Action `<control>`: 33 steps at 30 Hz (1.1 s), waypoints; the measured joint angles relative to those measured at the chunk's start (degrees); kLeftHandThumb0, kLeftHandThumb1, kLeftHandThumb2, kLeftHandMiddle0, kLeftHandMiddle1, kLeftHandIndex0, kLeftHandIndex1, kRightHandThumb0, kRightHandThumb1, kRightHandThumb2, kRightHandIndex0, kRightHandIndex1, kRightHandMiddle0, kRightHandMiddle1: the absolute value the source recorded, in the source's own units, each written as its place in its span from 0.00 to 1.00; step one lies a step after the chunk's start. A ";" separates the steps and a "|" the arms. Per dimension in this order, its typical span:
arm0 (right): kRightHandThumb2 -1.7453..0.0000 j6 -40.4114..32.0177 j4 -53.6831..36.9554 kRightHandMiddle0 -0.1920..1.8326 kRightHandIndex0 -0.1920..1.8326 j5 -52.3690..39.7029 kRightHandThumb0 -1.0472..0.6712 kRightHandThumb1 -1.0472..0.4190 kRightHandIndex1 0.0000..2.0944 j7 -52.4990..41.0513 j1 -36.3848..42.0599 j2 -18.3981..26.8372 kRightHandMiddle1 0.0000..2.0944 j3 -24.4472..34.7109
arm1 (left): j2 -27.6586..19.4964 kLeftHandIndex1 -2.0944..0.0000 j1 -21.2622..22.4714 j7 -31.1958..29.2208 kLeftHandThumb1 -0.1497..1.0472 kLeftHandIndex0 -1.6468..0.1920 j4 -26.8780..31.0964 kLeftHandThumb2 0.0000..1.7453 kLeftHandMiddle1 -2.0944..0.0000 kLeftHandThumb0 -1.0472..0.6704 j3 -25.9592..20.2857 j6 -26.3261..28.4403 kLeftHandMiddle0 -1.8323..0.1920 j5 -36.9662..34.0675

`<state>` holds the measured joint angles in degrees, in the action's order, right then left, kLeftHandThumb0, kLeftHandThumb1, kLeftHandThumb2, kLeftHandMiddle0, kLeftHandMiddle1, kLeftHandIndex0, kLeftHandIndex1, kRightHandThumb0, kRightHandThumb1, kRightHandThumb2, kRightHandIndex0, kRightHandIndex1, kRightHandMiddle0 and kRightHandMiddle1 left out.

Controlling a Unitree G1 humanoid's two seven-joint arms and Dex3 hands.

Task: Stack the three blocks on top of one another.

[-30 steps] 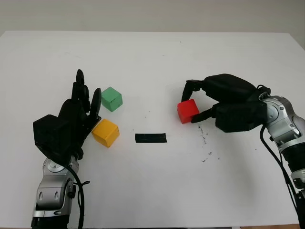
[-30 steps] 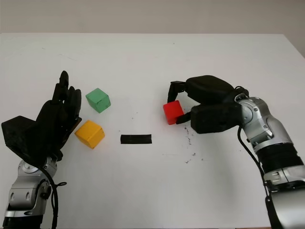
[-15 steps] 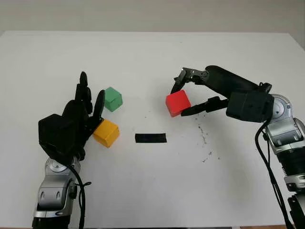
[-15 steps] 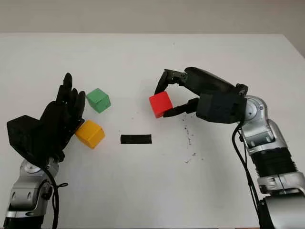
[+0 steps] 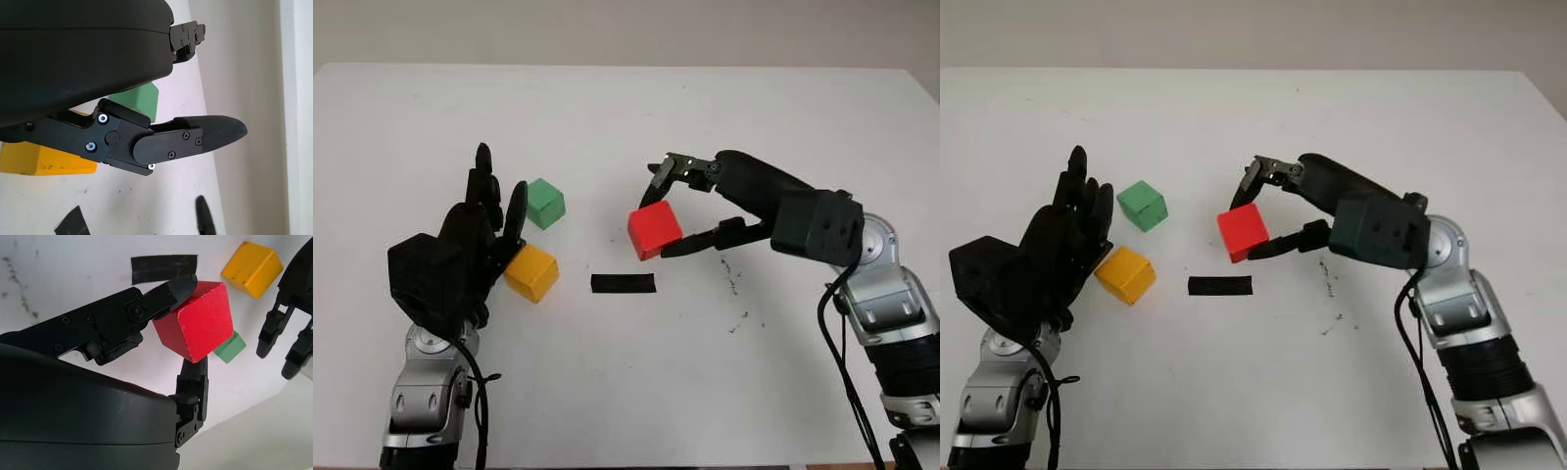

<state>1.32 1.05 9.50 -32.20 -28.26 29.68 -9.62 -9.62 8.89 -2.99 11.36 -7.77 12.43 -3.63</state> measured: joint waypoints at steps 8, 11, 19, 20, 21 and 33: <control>0.97 0.26 3.18 0.30 0.20 1.06 0.33 0.08 0.02 0.18 1.12 -3.49 0.83 -3.18 | 0.19 1.00 0.01 -0.42 1.00 1.00 -0.06 0.39 1.00 0.17 -0.31 -0.53 1.00 -0.56; 0.97 1.02 5.31 0.30 0.21 2.16 0.34 0.09 0.03 0.88 1.38 -4.52 0.82 -4.12 | 0.16 1.00 0.02 -0.54 1.00 1.00 -0.05 0.39 1.00 0.16 -0.63 -1.26 1.00 -0.71; 0.97 1.12 8.48 0.28 0.20 5.98 0.36 0.09 0.02 3.77 1.32 -6.69 0.83 -5.92 | 0.16 1.00 0.06 -0.52 1.00 1.00 0.36 0.38 1.00 0.15 -0.60 -0.82 1.00 -0.70; 0.97 1.49 9.01 0.28 0.20 6.28 0.36 0.09 0.02 4.10 1.18 -6.83 0.83 -5.99 | 0.16 1.00 0.06 -0.52 1.00 1.00 0.39 0.38 1.00 0.15 -0.61 -0.69 1.00 -0.70; 0.97 1.83 9.48 0.27 0.20 6.49 0.35 0.09 0.02 4.30 1.01 -6.88 0.83 -6.03 | 0.16 1.00 0.06 -0.51 1.00 1.00 0.42 0.38 1.00 0.15 -0.61 -0.59 1.00 -0.70; 0.97 5.72 10.92 0.28 0.20 10.25 0.34 0.09 0.02 5.73 0.45 -6.34 0.80 -6.10 | 0.17 1.00 0.00 -0.55 1.00 1.00 1.04 0.37 1.00 0.17 -0.61 -0.59 1.00 -0.70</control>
<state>7.03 11.97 19.75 -26.47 -27.81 23.35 -15.72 -9.45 8.89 -3.54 12.40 -8.38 11.83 -4.34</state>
